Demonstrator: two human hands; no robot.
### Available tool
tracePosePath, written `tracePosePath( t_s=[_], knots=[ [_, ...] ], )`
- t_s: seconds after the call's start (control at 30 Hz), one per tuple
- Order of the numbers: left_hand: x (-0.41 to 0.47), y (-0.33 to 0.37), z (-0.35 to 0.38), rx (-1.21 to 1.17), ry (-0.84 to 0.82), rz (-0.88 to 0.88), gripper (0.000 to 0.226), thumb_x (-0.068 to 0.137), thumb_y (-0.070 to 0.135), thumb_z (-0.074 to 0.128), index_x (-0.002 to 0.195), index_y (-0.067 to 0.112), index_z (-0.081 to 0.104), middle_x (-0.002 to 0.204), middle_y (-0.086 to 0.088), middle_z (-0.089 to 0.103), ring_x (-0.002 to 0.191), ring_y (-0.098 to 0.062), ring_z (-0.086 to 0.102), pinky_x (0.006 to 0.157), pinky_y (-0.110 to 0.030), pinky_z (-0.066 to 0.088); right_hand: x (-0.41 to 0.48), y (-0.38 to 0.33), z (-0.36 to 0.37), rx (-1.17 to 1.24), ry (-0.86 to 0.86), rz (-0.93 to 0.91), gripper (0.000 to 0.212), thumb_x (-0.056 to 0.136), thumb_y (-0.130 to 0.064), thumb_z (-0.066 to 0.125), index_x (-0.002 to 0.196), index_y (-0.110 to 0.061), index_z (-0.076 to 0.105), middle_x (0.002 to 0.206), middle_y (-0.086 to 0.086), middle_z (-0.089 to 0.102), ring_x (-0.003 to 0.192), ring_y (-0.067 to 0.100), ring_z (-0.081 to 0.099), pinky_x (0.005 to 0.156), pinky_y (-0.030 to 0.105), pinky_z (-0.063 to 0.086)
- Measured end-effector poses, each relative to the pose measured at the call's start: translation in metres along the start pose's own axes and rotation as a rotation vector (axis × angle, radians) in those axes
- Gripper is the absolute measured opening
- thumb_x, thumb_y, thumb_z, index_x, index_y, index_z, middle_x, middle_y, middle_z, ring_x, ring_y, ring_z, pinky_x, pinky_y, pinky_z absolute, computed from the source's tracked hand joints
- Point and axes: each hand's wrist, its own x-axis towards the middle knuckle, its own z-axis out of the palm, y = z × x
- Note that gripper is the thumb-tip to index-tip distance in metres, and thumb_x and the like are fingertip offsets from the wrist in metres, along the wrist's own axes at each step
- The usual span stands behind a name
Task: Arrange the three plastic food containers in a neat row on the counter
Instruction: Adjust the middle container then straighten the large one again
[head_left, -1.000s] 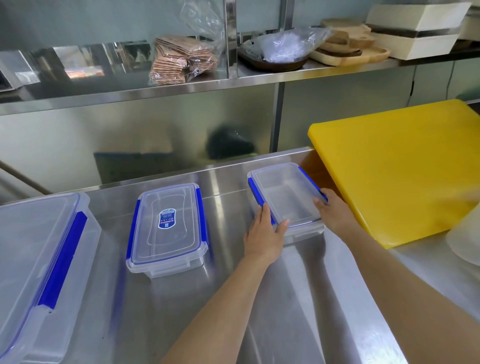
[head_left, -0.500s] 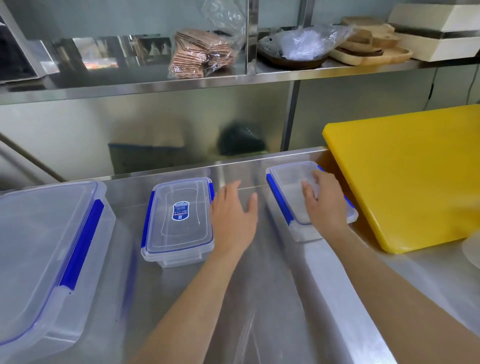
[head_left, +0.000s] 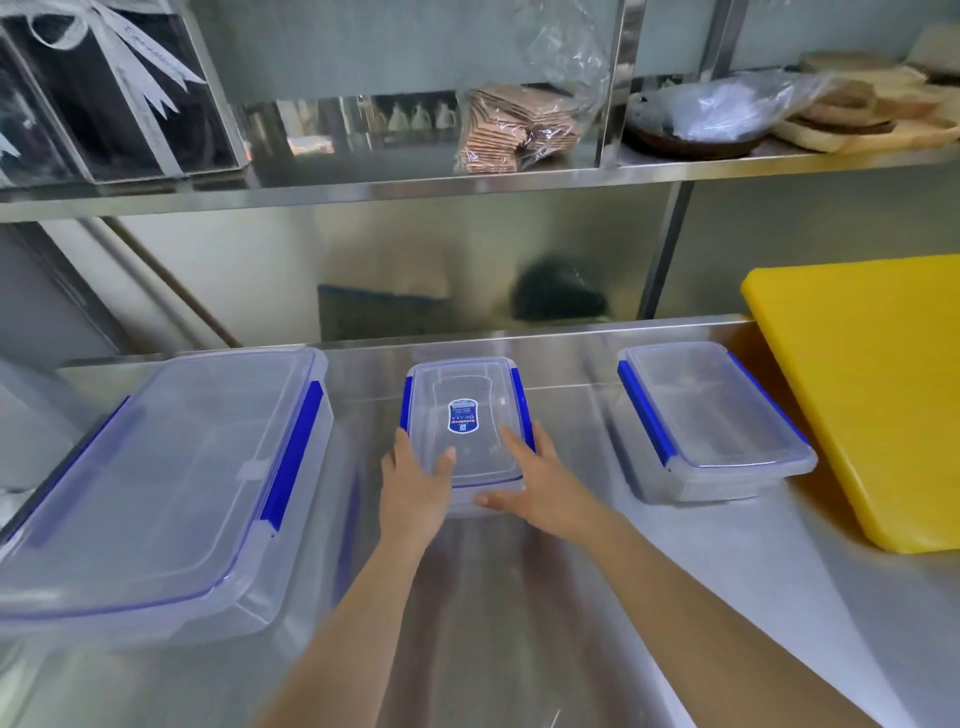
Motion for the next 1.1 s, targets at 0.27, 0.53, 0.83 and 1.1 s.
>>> tracePosePath(
  t_s=[0.27,0.53,0.83,1.1],
  knots=[
    [-0.001,0.010,0.010,0.022,-0.086,0.015,0.071,0.092,0.045,0.046,0.149,0.022,0.012,0.152,-0.007,0.028,0.134,-0.029,0.039,0.105,-0.048,0.041,-0.011,0.003,-0.015,0.031,0.023,0.048,0.090,0.078,-0.035,0.070,0.146,-0.032,0.012,0.151,-0.007,0.013,0.131,0.014,0.034,0.104,0.035,0.041],
    [0.000,0.012,0.001,0.107,-0.089,0.031,0.071,0.091,0.046,0.047,0.148,0.021,0.013,0.154,-0.008,0.026,0.139,-0.030,0.032,0.112,-0.052,0.035,-0.008,-0.008,-0.022,-0.106,0.043,0.049,0.091,0.073,-0.044,0.071,0.143,-0.036,0.015,0.150,-0.007,0.017,0.135,0.018,0.033,0.109,0.043,0.037],
    [0.000,0.038,-0.129,0.050,0.323,0.273,0.030,0.095,0.028,0.048,0.117,0.011,0.060,0.121,-0.009,0.066,0.110,-0.027,0.060,0.093,-0.031,0.042,0.011,-0.094,0.032,0.108,0.165,-0.023,0.047,0.086,-0.039,0.057,0.126,-0.014,0.048,0.107,-0.001,0.054,0.090,0.019,0.056,0.089,0.040,0.052],
    [0.039,-0.083,-0.245,0.470,0.373,-0.287,0.070,0.083,0.045,0.053,0.142,0.018,0.028,0.147,-0.023,0.032,0.137,-0.042,0.024,0.113,-0.059,0.018,0.005,-0.147,0.114,0.283,-0.207,0.069,0.068,0.079,-0.056,0.055,0.133,-0.020,0.032,0.099,-0.004,0.057,0.068,0.015,0.059,0.050,0.030,0.057]
  ],
)
